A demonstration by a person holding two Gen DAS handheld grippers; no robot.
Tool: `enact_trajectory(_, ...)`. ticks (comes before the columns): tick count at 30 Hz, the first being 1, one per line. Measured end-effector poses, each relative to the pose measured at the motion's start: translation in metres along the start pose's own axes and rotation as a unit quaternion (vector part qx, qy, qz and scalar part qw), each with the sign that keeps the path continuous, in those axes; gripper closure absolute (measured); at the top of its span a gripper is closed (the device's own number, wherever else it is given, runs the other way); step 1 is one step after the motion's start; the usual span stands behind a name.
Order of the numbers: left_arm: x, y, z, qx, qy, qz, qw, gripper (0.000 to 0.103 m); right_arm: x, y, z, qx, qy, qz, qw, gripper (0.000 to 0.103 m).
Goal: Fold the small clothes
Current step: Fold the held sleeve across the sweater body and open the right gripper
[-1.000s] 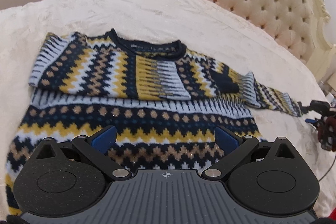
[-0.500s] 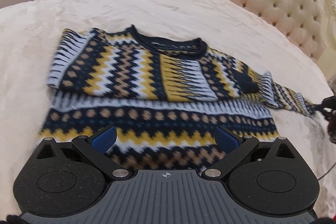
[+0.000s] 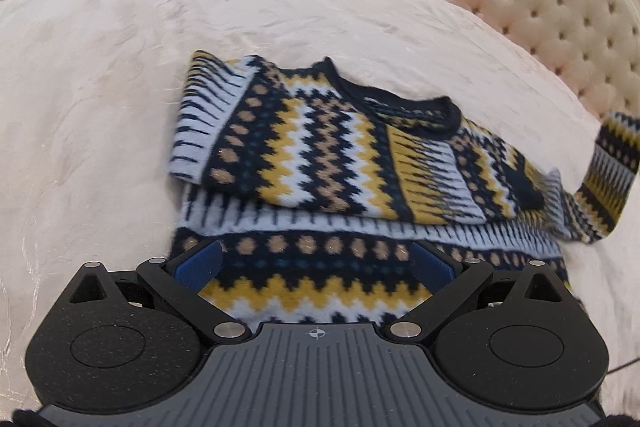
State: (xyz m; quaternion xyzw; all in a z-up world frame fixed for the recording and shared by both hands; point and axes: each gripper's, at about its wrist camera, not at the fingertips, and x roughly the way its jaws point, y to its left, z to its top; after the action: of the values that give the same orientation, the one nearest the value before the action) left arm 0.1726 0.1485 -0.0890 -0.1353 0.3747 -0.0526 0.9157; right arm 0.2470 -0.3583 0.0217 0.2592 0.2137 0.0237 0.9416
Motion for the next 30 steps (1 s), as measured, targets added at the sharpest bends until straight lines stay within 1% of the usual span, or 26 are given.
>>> enact_trajectory(4, -0.003, 0.013, 0.006, -0.020, -0.012, -0.003, 0.9997, 0.002, 0.016, 0.070, -0.021, -0.042, 0.023, 0.068, 0.997, 0.091)
enact_trajectory(8, -0.004, 0.023, 0.009, -0.043, -0.019, -0.011, 0.9988, 0.002, 0.032, 0.118, -0.054, -0.044, 0.049, 0.130, 0.989, 0.091)
enact_trajectory(11, -0.005, 0.029, 0.011, -0.052, -0.024, -0.012, 0.9983, 0.002, 0.050, 0.150, -0.086, -0.058, 0.071, 0.156, 0.983, 0.091)
enact_trajectory(13, -0.007, 0.033, 0.012, -0.058, -0.028, -0.015, 0.9978, 0.002, 0.063, 0.166, -0.109, -0.064, 0.094, 0.171, 0.979, 0.091)
enact_trajectory(17, -0.008, 0.040, 0.013, -0.067, -0.034, -0.015, 0.9971, 0.002, 0.084, 0.188, -0.153, -0.100, 0.134, 0.174, 0.970, 0.091)
enact_trajectory(19, -0.007, 0.043, 0.013, -0.073, -0.034, -0.016, 0.9966, 0.002, 0.093, 0.192, -0.174, -0.126, 0.152, 0.168, 0.966, 0.091)
enact_trajectory(20, -0.007, 0.045, 0.013, -0.076, -0.035, -0.018, 0.9964, 0.002, 0.090, 0.197, -0.187, -0.139, 0.159, 0.165, 0.963, 0.090)
enact_trajectory(22, -0.006, 0.047, 0.013, -0.080, -0.035, -0.020, 0.9960, 0.002, 0.093, 0.196, -0.205, -0.162, 0.175, 0.164, 0.957, 0.085)
enact_trajectory(24, -0.005, 0.048, 0.013, -0.083, -0.034, -0.025, 0.9956, 0.002, 0.090, 0.206, -0.218, -0.181, 0.189, 0.164, 0.951, 0.084)
enact_trajectory(25, -0.004, 0.048, 0.012, -0.084, -0.034, -0.028, 0.9955, 0.002, 0.092, 0.202, -0.219, -0.190, 0.192, 0.163, 0.949, 0.081)
enact_trajectory(26, -0.004, 0.048, 0.012, -0.084, -0.033, -0.030, 0.9955, 0.002, 0.092, 0.199, -0.220, -0.198, 0.191, 0.162, 0.948, 0.066)
enact_trajectory(27, -0.003, 0.048, 0.012, -0.083, -0.033, -0.031, 0.9955, 0.002, 0.087, 0.200, -0.222, -0.205, 0.189, 0.161, 0.947, 0.048)
enact_trajectory(29, -0.003, 0.047, 0.012, -0.082, -0.033, -0.033, 0.9956, 0.002, 0.082, 0.194, -0.217, -0.216, 0.181, 0.160, 0.946, 0.037)
enact_trajectory(30, -0.003, 0.046, 0.012, -0.081, -0.034, -0.034, 0.9956, 0.002, 0.079, 0.191, -0.215, -0.221, 0.178, 0.155, 0.946, 0.038)
